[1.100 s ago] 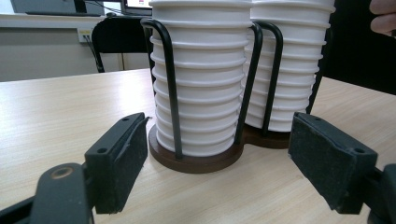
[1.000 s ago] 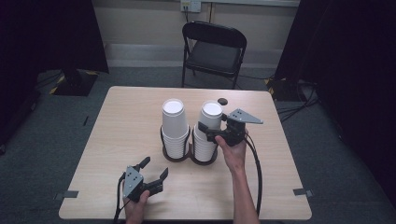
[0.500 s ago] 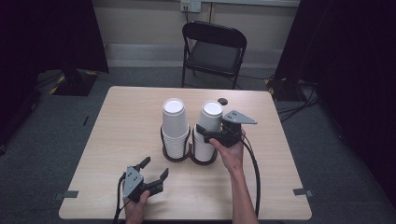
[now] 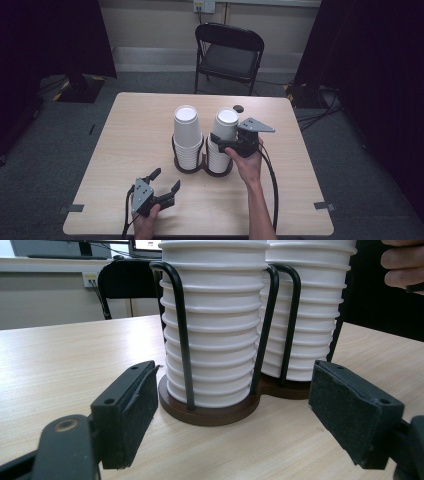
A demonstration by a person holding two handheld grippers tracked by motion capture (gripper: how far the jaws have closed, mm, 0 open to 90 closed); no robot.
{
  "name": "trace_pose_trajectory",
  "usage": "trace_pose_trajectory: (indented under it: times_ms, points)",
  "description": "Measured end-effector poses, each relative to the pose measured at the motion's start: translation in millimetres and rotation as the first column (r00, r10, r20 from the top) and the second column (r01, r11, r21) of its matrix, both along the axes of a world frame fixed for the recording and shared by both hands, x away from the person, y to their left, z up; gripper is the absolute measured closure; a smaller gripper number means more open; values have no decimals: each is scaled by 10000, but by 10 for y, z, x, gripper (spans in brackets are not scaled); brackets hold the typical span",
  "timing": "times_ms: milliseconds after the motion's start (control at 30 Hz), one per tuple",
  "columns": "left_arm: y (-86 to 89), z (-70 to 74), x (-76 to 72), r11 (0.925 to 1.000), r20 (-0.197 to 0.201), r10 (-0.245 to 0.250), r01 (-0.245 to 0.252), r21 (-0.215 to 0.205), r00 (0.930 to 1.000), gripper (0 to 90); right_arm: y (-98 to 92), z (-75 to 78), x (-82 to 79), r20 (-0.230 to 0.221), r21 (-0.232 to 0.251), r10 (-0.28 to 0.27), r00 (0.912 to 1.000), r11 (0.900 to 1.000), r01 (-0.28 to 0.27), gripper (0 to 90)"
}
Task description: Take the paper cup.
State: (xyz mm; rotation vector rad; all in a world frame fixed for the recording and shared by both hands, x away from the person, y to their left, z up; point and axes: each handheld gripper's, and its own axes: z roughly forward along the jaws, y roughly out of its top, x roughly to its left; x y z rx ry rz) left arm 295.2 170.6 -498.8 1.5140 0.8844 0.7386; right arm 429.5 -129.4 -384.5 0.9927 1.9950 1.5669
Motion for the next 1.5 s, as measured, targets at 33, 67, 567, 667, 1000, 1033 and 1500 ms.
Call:
trace_pose_trajectory:
  times_ms: [33, 67, 567, 667, 1000, 1033, 1500]
  points:
    - [1, 0, 0, 10000, -2, -11, 11, 5, 10000, 197, 5, 9, -6, 78, -78, -11, 10000, 10000, 11, 135]
    - [1, 0, 0, 10000, -2, -11, 11, 5, 10000, 198, 5, 9, -6, 78, -78, -11, 10000, 10000, 11, 135]
    - [-2, 1, 0, 10000, -13, 14, -14, 10, 10000, 198, 10, 46, -20, 317, -46, -151, 9994, 9999, 152, 138]
    - [-3, 1, 0, 10000, 0, 12, -12, 29, 10000, 221, -1, 89, -29, 407, 18, -130, 9991, 9999, 129, 138]
    - [-5, 1, -1, 10000, 9, 54, -54, 36, 10000, 219, -8, 157, -32, 513, 203, -150, 9986, 9997, 140, 141]
    - [-6, 1, -1, 10000, 15, 50, -50, 32, 10000, 219, -8, 157, -32, 513, 203, -150, 9986, 9997, 140, 141]
    - [-7, 1, -2, 9999, 5, 96, -96, 28, 10000, 217, -37, 310, -62, 688, 419, -121, 9976, 9991, 93, 142]
